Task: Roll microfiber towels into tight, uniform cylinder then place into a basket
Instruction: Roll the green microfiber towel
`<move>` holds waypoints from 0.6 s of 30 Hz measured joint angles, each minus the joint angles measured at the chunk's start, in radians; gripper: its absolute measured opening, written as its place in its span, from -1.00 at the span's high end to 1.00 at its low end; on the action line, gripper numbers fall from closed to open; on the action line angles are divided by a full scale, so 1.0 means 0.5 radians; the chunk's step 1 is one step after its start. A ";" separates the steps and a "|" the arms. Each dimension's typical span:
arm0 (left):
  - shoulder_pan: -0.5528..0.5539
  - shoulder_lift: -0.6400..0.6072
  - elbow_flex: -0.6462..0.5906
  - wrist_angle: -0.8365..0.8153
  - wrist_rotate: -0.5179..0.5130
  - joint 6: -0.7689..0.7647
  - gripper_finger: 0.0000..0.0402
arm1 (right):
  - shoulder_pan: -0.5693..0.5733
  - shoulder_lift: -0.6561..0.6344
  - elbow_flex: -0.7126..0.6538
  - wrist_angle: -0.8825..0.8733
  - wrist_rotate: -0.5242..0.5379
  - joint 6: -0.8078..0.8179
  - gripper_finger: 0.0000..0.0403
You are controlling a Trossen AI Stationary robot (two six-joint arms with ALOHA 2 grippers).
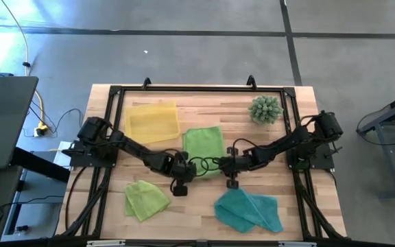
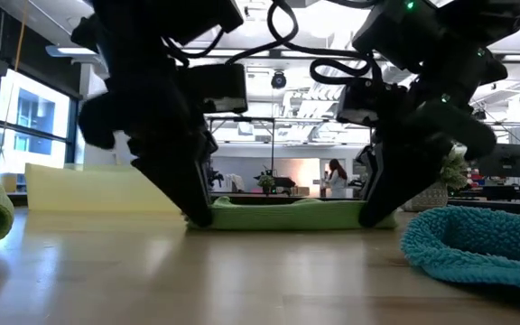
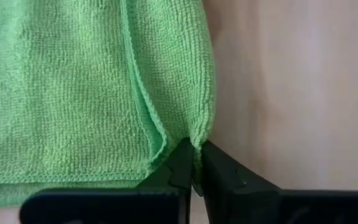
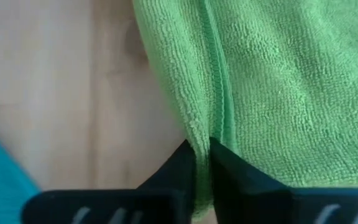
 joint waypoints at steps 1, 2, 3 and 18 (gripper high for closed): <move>0.007 -0.013 -0.002 0.000 0.044 -0.019 0.94 | -0.007 0.000 0.000 0.009 -0.048 -0.001 0.94; 0.015 -0.025 -0.002 0.006 0.096 -0.041 0.95 | -0.015 0.000 0.004 0.019 -0.110 -0.002 0.97; 0.025 -0.037 -0.002 0.018 0.147 -0.061 0.96 | -0.023 -0.001 0.005 0.027 -0.165 -0.001 0.97; 0.237 -0.113 -0.002 -0.031 0.365 -0.639 0.99 | -0.207 -0.110 -0.001 -0.085 -0.511 0.382 0.99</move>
